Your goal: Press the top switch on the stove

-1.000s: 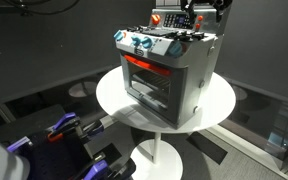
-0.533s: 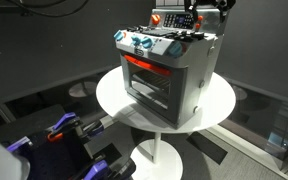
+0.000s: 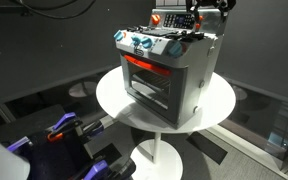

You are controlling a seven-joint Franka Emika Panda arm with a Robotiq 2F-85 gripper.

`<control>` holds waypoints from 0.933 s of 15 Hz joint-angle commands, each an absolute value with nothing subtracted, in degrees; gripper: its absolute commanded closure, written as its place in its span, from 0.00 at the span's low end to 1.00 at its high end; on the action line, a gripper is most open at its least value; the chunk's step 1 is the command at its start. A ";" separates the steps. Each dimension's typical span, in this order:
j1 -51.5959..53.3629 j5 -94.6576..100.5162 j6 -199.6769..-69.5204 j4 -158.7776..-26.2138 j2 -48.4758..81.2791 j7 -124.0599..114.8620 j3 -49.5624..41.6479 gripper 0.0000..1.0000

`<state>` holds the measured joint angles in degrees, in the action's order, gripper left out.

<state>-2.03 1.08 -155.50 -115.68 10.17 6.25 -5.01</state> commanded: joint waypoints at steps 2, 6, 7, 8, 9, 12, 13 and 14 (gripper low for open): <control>-2.69 1.57 -156.29 -113.12 11.83 5.61 -4.15 0.00; -2.62 2.47 -157.39 -112.61 12.42 5.23 -4.48 0.00; -2.62 2.58 -157.56 -112.54 12.54 5.20 -4.53 0.00; -2.62 2.78 -157.86 -112.45 12.72 5.17 -4.62 0.00; -2.61 3.01 -158.18 -112.34 12.92 5.13 -4.71 0.00; -2.51 4.33 -159.53 -111.93 13.61 4.77 -5.12 0.00; -2.51 4.68 -159.87 -111.78 13.82 4.72 -5.23 0.00; -2.56 4.79 -159.92 -111.75 13.81 4.80 -5.23 0.00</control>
<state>-2.08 2.73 -158.73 -114.68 11.95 6.26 -4.91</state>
